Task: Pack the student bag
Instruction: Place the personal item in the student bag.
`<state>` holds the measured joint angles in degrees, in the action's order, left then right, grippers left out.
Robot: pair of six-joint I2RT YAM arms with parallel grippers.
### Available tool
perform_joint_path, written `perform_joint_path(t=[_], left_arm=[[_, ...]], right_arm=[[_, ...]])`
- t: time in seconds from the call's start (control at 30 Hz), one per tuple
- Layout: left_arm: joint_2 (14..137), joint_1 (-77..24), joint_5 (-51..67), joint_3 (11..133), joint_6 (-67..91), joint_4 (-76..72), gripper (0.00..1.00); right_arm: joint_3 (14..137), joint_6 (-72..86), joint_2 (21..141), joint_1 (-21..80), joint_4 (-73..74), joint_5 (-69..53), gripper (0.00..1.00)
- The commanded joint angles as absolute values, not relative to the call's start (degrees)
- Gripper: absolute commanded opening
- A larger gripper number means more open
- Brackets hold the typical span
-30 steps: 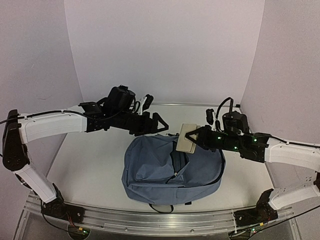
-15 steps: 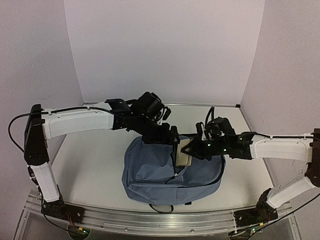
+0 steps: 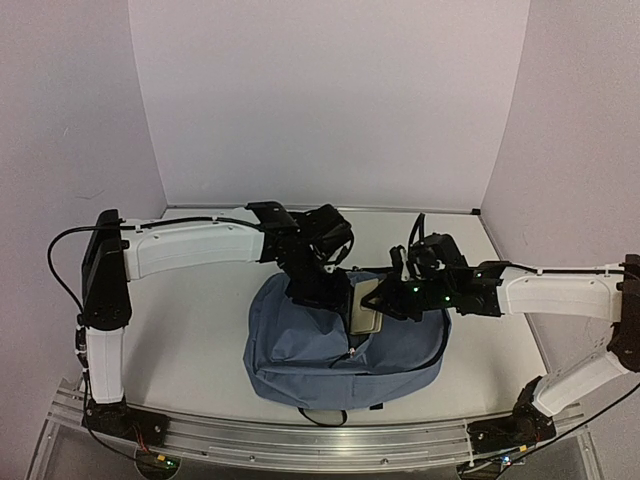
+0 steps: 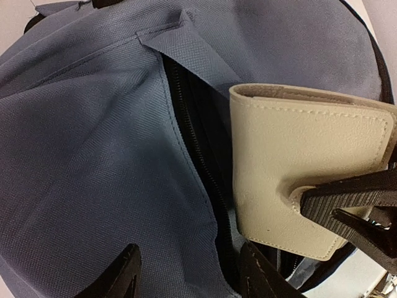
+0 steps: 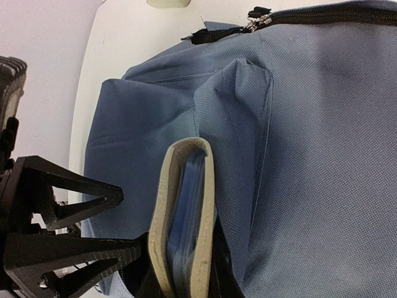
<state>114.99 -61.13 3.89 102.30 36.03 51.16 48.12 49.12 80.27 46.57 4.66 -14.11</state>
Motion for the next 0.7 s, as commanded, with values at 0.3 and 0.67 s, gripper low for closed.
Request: perform_joint_path(t=[0.3,0.67], left_arm=[[116.97,-61.58,6.63,106.64,35.07,51.23,0.62],[117.38,-62.71,9.61,106.49,34.51,51.49,0.22]], right_arm=[[49.72,48.99,80.88,46.59,5.45,-12.23,0.0],[49.64,49.01,81.49,46.65,5.45,-12.12,0.0]])
